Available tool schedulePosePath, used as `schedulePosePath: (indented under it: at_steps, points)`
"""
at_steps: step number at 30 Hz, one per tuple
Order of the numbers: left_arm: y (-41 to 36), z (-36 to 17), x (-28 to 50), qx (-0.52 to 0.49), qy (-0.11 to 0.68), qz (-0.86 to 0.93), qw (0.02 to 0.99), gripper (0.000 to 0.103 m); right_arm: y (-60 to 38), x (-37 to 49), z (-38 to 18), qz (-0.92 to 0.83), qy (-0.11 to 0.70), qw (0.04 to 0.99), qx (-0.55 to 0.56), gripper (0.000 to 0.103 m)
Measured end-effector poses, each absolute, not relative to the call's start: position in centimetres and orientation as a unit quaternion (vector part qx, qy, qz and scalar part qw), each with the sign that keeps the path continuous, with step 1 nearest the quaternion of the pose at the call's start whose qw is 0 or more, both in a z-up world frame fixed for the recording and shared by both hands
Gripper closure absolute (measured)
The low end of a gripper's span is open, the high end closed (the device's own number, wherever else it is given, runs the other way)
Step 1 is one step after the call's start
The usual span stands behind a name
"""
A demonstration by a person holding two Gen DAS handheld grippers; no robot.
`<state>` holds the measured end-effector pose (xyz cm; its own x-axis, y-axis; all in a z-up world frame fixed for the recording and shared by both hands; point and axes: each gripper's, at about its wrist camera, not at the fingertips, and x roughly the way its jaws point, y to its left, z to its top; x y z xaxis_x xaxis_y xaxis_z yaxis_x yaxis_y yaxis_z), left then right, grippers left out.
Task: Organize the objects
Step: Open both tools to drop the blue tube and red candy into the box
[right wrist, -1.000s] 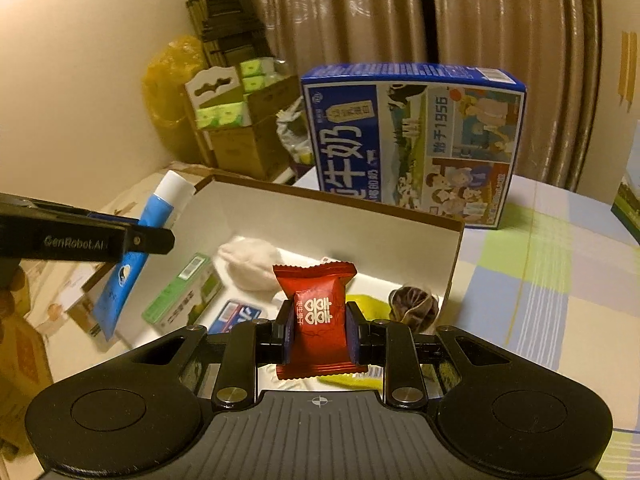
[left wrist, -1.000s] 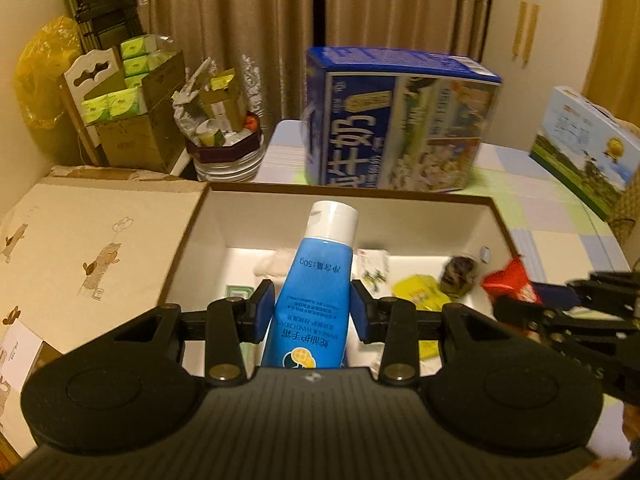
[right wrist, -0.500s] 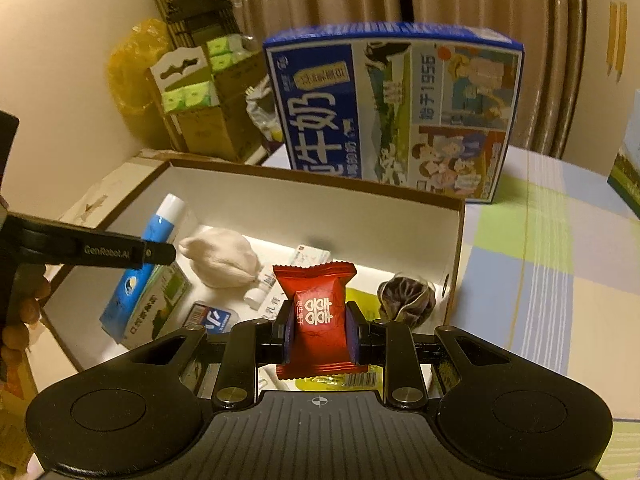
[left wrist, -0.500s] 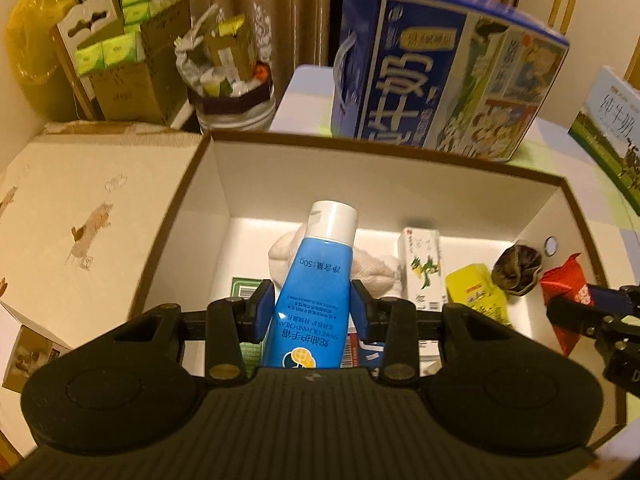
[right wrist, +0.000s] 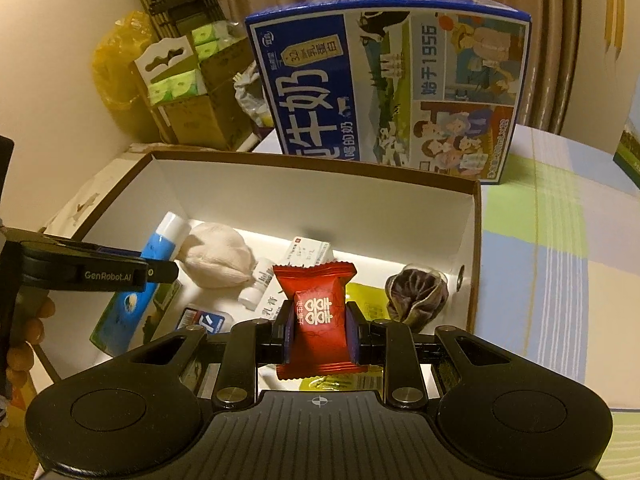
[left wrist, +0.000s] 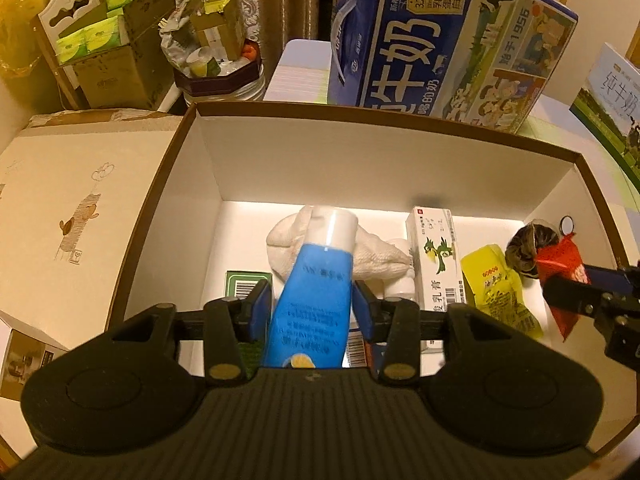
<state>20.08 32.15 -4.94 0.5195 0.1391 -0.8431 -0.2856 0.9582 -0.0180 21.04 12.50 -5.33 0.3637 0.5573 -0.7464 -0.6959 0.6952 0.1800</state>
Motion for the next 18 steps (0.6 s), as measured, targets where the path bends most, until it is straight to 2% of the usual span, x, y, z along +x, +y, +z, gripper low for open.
schedulePosePath:
  at_steps: [1, 5, 10, 18]
  points:
    - [32.2, -4.9, 20.0, -0.077, 0.475, 0.122, 0.868, 0.05, 12.6, 21.1, -5.4, 0.38, 0.416, 0.822, -0.083, 0.08]
    - [32.2, -4.6, 19.5, -0.082, 0.471, 0.115, 0.871, 0.043, 13.0, 21.3, -5.6, 0.376, 0.422, 0.821, -0.08, 0.08]
    - [32.4, -4.0, 19.1, -0.08, 0.468, 0.112, 0.873, 0.029, 13.4, 21.6, -5.8, 0.369, 0.43, 0.821, -0.067, 0.08]
    - [32.8, -3.2, 18.1, -0.081, 0.463, 0.11, 0.876, 0.021, 13.9, 21.5, -5.2, 0.369, 0.429, 0.822, -0.059, 0.08]
